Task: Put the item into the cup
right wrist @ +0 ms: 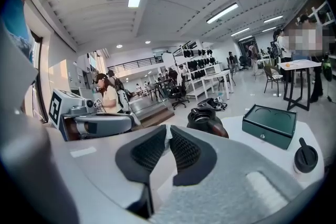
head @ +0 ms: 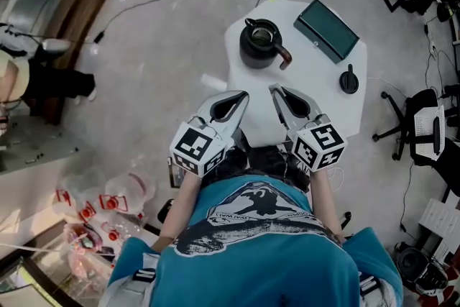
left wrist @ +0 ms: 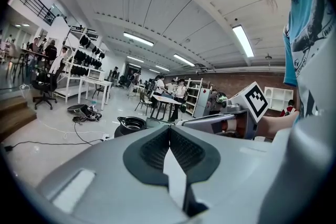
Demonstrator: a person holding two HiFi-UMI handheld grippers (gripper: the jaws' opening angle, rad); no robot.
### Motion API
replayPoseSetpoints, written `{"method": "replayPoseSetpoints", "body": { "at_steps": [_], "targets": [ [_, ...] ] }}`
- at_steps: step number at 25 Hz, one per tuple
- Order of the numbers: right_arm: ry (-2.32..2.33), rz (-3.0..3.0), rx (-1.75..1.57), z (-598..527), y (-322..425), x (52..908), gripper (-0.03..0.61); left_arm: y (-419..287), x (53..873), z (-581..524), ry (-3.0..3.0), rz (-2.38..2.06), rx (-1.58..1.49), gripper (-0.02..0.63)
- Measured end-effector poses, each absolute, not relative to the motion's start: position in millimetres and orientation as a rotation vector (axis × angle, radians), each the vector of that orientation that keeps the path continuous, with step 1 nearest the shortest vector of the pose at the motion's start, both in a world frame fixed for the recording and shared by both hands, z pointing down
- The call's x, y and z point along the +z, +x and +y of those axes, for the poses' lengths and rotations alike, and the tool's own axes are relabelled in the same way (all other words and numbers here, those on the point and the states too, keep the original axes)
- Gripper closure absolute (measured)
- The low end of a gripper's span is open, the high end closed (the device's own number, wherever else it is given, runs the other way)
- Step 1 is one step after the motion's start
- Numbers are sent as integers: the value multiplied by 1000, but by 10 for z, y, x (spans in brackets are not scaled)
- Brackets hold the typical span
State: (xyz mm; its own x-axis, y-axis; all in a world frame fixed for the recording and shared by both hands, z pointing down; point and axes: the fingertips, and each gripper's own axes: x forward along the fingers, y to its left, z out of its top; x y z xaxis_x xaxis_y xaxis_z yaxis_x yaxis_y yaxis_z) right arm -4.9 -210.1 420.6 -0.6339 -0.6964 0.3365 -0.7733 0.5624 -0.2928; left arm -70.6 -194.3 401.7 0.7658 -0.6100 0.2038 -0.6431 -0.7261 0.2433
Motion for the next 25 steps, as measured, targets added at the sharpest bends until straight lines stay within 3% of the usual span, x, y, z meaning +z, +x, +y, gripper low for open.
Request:
{"method": "replayPoseSetpoints", "body": {
  "at_steps": [17,25],
  "targets": [
    [1147,-2584,474,-3324,9,4109,551,-640,4016,-2587,2655,-975,182,607],
    [999,-2441,205,-3677,-152,4239,551,-618,4027,-2707,2653,-963,193,607]
  ]
}}
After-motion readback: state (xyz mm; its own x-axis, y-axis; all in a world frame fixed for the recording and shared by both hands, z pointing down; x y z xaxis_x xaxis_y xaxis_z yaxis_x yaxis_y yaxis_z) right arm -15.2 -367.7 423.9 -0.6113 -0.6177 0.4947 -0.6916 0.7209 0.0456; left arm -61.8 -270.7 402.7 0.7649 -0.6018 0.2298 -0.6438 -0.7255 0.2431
